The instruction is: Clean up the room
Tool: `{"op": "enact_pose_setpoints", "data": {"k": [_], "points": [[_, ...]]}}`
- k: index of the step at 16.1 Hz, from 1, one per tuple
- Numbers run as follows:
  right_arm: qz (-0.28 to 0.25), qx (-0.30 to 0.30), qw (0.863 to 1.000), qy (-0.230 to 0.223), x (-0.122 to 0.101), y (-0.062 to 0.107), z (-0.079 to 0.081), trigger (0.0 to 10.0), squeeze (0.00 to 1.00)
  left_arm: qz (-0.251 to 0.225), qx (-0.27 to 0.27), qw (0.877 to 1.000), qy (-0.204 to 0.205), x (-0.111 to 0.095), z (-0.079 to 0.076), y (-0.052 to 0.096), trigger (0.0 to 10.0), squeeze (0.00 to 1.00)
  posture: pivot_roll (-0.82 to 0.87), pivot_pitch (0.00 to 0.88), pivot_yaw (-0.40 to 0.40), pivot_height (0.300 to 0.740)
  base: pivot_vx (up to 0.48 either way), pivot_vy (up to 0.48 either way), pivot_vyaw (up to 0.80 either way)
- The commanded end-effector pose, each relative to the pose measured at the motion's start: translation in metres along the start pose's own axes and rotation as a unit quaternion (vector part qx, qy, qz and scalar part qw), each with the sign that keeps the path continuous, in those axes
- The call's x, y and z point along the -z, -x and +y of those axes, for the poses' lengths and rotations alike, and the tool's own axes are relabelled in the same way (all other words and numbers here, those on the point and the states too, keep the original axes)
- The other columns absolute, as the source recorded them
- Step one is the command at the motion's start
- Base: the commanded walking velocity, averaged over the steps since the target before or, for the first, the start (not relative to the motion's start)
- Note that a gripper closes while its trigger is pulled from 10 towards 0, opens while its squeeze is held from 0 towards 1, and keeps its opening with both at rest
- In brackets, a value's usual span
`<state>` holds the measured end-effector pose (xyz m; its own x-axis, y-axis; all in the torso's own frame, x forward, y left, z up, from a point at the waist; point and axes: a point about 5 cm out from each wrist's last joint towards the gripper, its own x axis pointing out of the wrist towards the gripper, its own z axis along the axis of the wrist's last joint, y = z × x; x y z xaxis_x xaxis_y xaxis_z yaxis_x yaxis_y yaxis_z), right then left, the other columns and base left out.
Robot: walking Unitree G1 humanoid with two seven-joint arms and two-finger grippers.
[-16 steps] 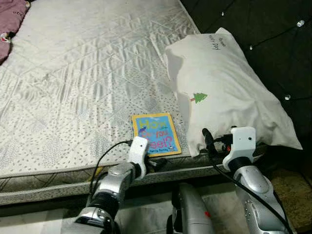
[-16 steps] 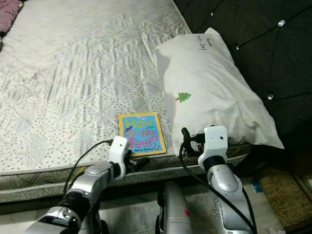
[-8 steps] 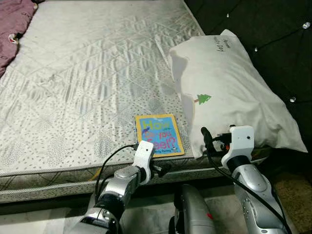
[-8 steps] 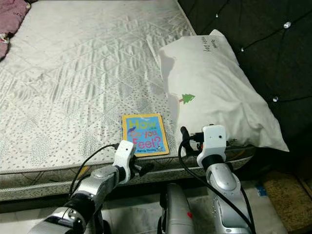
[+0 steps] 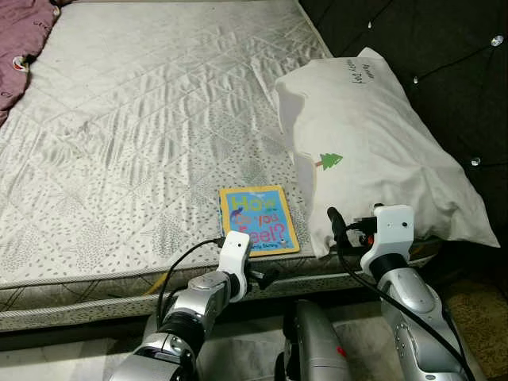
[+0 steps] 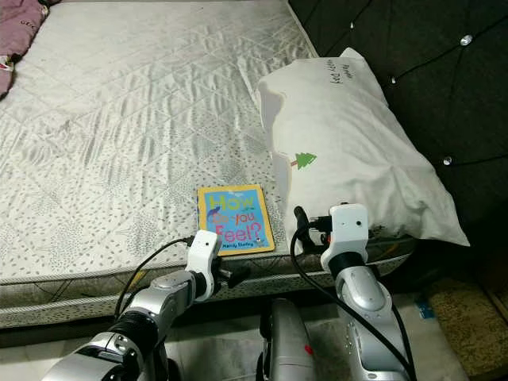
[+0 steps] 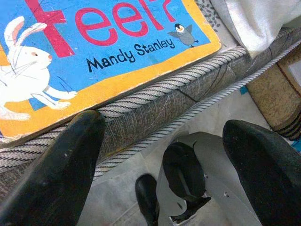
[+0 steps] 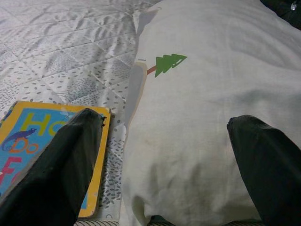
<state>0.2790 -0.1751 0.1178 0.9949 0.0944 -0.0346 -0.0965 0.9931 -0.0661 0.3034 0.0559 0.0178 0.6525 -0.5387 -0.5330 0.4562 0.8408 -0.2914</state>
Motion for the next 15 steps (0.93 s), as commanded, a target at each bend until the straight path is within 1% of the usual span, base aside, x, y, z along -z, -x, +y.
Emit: {"op": "enact_pose_setpoints", "data": {"k": [1, 4, 6, 11, 12, 13, 14, 15], "points": [[0.001, 0.008, 1.0, 0.003, 0.001, 0.002, -0.003, 10.0, 0.0, 0.004, -0.008, 1.0, 0.007, 0.002, 0.002, 0.0, 10.0, 1.0, -0.18, 0.134, -0.031, 0.59, 0.0, 0.0, 0.0], [0.001, 0.009, 1.0, 0.003, 0.001, 0.002, -0.003, 10.0, 0.0, 0.003, -0.017, 1.0, 0.013, 0.001, 0.007, 0.001, 10.0, 1.0, -0.18, 0.134, -0.031, 0.59, 0.0, 0.0, 0.0], [0.001, 0.009, 1.0, 0.003, 0.001, 0.002, -0.003, 10.0, 0.0, 0.0, -0.028, 1.0, 0.014, -0.002, 0.014, 0.003, 10.0, 1.0, -0.18, 0.134, -0.032, 0.59, 0.0, 0.0, 0.0], [0.001, 0.01, 1.0, 0.005, 0.001, 0.002, -0.004, 10.0, 0.0, -0.006, -0.027, 1.0, 0.007, -0.004, 0.013, 0.003, 10.0, 1.0, -0.18, 0.132, -0.032, 0.59, 0.0, 0.0, 0.0], [0.001, 0.009, 1.0, 0.005, 0.001, 0.002, -0.004, 10.0, 0.0, -0.012, -0.024, 1.0, 0.001, -0.007, 0.01, 0.002, 10.0, 1.0, -0.18, 0.129, -0.034, 0.59, 0.0, 0.0, 0.0], [0.001, 0.009, 1.0, 0.005, 0.001, 0.001, -0.004, 10.0, 0.0, -0.017, -0.015, 1.0, -0.003, -0.01, 0.006, 0.0, 10.0, 0.79, -0.18, 0.125, -0.035, 0.59, 0.0, 0.0, 0.0], [0.0, 0.008, 1.0, 0.004, 0.001, 0.0, -0.003, 10.0, 0.0, -0.02, -0.004, 1.0, -0.009, -0.013, 0.001, -0.002, 10.0, 0.44, -0.17, 0.124, -0.034, 0.59, 0.0, 0.0, 0.0], [-0.001, 0.008, 1.0, 0.003, 0.0, -0.001, -0.002, 10.0, 0.0, -0.025, 0.014, 0.999, -0.015, -0.016, -0.008, -0.004, 10.0, 0.0, -0.17, 0.12, -0.034, 0.59, 0.0, 0.0, 0.0]]}}
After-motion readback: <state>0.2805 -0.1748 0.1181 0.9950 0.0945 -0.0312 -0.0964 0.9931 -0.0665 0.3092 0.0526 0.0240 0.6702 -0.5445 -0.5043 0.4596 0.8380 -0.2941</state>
